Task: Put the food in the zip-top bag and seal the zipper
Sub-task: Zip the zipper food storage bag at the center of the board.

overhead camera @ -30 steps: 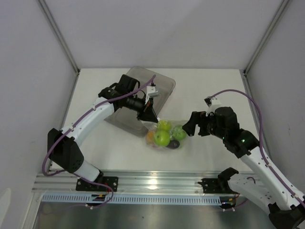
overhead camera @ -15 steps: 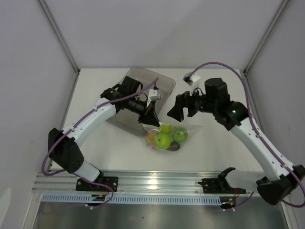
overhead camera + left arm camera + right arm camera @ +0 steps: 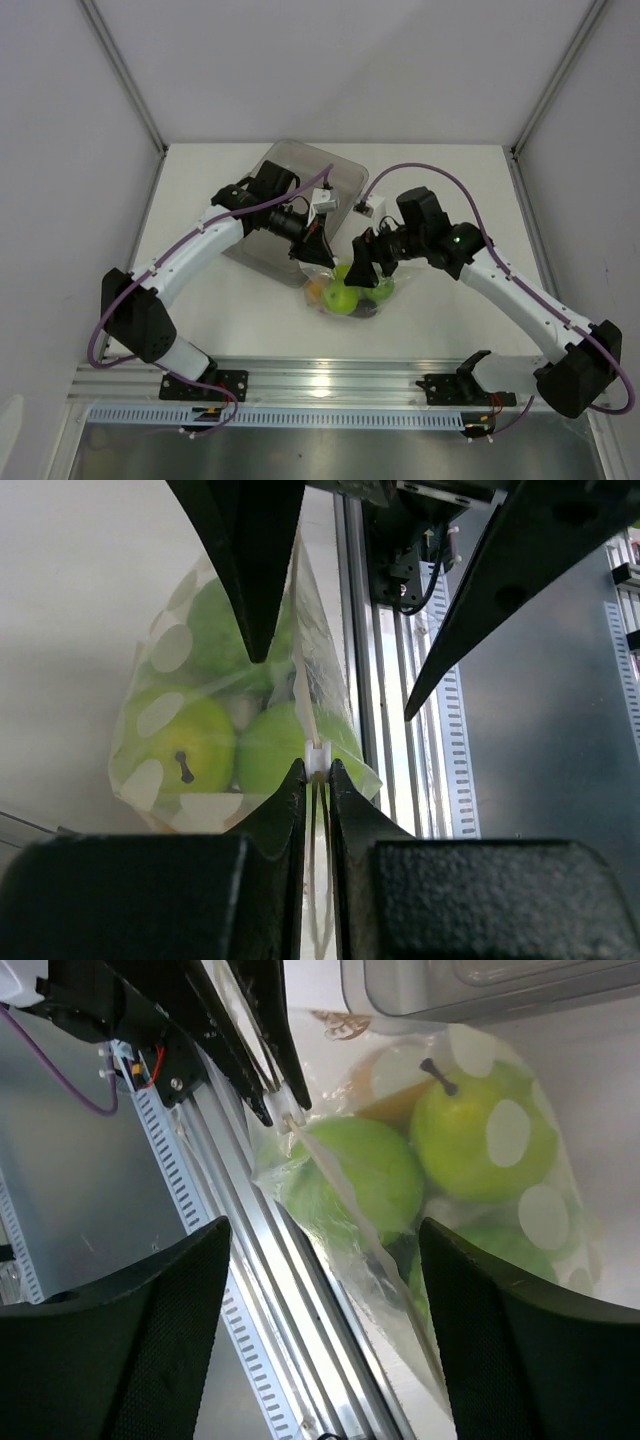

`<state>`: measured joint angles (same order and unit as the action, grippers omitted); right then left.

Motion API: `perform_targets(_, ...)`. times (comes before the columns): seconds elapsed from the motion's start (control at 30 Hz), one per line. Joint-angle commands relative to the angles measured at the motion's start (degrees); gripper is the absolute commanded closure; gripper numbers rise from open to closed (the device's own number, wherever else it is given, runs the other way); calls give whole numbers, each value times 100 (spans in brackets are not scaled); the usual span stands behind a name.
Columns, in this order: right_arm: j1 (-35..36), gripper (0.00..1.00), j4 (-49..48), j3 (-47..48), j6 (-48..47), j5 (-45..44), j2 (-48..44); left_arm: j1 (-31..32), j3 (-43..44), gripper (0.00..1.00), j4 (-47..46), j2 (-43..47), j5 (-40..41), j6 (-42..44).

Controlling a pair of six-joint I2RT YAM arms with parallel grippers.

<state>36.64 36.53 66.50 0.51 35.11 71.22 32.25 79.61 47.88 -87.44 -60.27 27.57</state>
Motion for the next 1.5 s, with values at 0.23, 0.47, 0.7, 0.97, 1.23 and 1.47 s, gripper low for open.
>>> perform_targets(0.23, 300, 77, -595, -190, -78, -795, -205, 36, 274, 99, -50, 7, -301, 205)
perform_targets(0.47, 326, 100, -639, -181, 63, -1208, -179, 45, 248, 99, -112, -1, -178, 152)
perform_targets(0.7, 335, 100, -559, -339, 115, -1560, -292, -43, 134, 99, -112, -28, 507, 169)
perform_targets(0.97, 133, 100, -138, -260, 186, -1665, -582, -491, -95, 99, -331, 192, 789, 47)
perform_targets(1.23, -61, 100, 55, -462, 177, -1648, -873, -755, -315, 99, -560, 412, 973, -94)
perform_targets(1.47, -87, 100, 126, -524, 370, -1639, -1049, -870, -332, 99, -709, 403, 903, -252)
